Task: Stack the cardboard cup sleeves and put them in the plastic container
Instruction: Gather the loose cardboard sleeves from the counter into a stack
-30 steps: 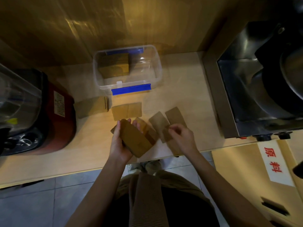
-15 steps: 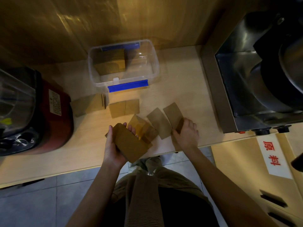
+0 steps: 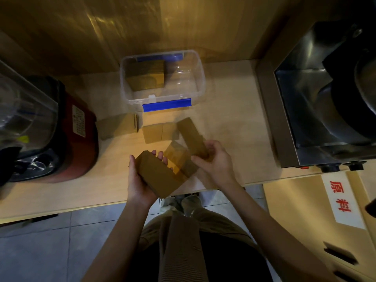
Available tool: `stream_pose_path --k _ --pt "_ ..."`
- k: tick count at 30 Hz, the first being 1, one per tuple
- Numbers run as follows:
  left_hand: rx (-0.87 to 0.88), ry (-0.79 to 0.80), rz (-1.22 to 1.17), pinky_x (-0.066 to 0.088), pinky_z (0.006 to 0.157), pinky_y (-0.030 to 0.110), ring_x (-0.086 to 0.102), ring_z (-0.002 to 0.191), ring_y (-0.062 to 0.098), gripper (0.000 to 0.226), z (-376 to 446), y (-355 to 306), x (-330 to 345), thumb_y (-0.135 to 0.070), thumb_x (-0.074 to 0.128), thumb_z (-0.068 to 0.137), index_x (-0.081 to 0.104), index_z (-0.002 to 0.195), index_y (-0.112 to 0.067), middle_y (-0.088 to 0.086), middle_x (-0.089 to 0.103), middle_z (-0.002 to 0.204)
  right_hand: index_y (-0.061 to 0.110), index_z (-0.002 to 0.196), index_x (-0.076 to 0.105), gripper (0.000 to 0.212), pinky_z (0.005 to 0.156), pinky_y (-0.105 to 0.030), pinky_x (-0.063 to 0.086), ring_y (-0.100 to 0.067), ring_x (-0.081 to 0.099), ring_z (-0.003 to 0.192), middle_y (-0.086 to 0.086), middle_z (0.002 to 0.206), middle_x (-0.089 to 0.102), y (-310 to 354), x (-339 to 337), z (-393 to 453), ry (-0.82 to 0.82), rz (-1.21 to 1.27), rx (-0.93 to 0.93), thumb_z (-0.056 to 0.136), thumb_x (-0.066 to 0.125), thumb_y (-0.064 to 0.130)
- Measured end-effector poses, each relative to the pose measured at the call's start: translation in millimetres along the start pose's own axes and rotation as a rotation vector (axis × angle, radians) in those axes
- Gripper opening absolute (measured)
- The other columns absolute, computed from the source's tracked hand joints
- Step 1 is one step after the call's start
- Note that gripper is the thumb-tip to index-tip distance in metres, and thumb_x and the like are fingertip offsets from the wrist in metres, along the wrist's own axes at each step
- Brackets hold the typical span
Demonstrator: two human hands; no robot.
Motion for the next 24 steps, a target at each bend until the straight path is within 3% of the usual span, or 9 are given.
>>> stream_pose_path --k 3,5,8,10,13,15,20,24 --pt "0.037 0.014 0.010 0.054 0.085 0.035 0.067 0.092 0.014 0.075 -3.3 -2.3 2.4 -0.063 0.076 0.041 0.066 0.104 -0.023 -0.001 0.072 0.101 0.017 0.112 0.054 0.045 0.074 -0.015 0.044 -0.005 0.053 0.086 0.014 0.092 0.056 18.8 16.4 -19.7 0.121 0.010 -0.080 0.072 0.074 0.023" --pt "0.044 -0.011 0.061 0.053 0.087 0.039 0.067 0.094 0.019 0.072 -7.8 -2.9 5.3 -0.071 0.061 0.050 0.065 0.104 -0.023 0.002 0.070 0.102 0.020 0.112 0.054 0.043 0.071 -0.009 0.040 -0.001 0.051 0.085 0.016 0.093 0.054 24.3 24.6 -30.6 0.212 0.004 -0.144 0.073 0.073 0.027" --pt "0.067 -0.006 0.072 0.057 0.078 0.040 0.070 0.090 0.023 0.078 -11.5 -4.5 6.1 -0.074 0.046 0.055 0.062 0.110 -0.020 0.006 0.073 0.098 0.023 0.111 0.057 0.043 0.076 -0.021 0.045 -0.009 0.048 0.096 0.007 0.104 0.052 23.9 36.3 -41.3 0.276 -0.086 -0.290 0.072 0.071 0.032" --pt "0.101 0.058 0.049 0.056 0.081 0.034 0.068 0.092 0.019 0.080 -12.2 -6.1 7.7 -0.073 0.055 0.054 0.060 0.112 -0.018 0.003 0.072 0.098 0.023 0.111 0.060 0.044 0.080 -0.023 0.044 -0.012 0.050 0.100 0.003 0.109 0.058 22.6 44.3 -44.7 0.264 -0.189 -0.346 0.070 0.070 0.035" --pt "0.112 0.138 -0.057 0.052 0.088 0.030 0.063 0.099 0.015 0.081 -8.8 -6.9 6.6 -0.069 0.067 0.050 0.057 0.112 -0.018 0.001 0.069 0.102 0.023 0.107 0.063 0.046 0.084 -0.020 0.030 -0.020 0.057 0.103 -0.002 0.112 0.064 21.1 52.7 -48.6 0.207 -0.379 -0.431 0.067 0.059 0.046" --pt "0.124 0.169 -0.083 0.051 0.089 0.031 0.063 0.101 0.015 0.079 -7.8 -7.4 4.1 -0.068 0.069 0.048 0.059 0.109 -0.018 0.001 0.070 0.103 0.023 0.105 0.064 0.048 0.084 -0.026 0.032 -0.024 0.060 0.101 -0.004 0.109 0.065 19.3 55.9 -50.6 0.180 -0.462 -0.482 0.066 0.054 0.049" --pt "0.152 0.162 -0.058 0.049 0.090 0.032 0.064 0.099 0.014 0.084 -7.0 -8.6 5.7 -0.068 0.072 0.041 0.059 0.109 -0.020 -0.001 0.070 0.103 0.022 0.106 0.062 0.047 0.082 -0.032 0.045 -0.016 0.046 0.100 -0.007 0.109 0.063 16.8 59.5 -53.9 0.167 -0.514 -0.521 0.068 0.051 0.048" --pt "0.140 0.169 -0.033 0.051 0.084 0.031 0.063 0.087 0.011 0.070 -6.0 -9.1 5.2 -0.059 0.077 0.046 0.059 0.103 -0.021 -0.004 0.066 0.088 0.022 0.114 0.060 0.048 0.088 -0.035 0.045 -0.024 0.052 0.111 -0.008 0.121 0.056 20.7 55.9 -52.5 0.305 -0.492 -0.468 0.072 0.055 0.046"
Point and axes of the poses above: each hand's wrist, its own z-axis towards the middle knuckle, its own x-axis out of the palm, y = z × x, the point moved 1 cm from there along z, towards the middle knuckle
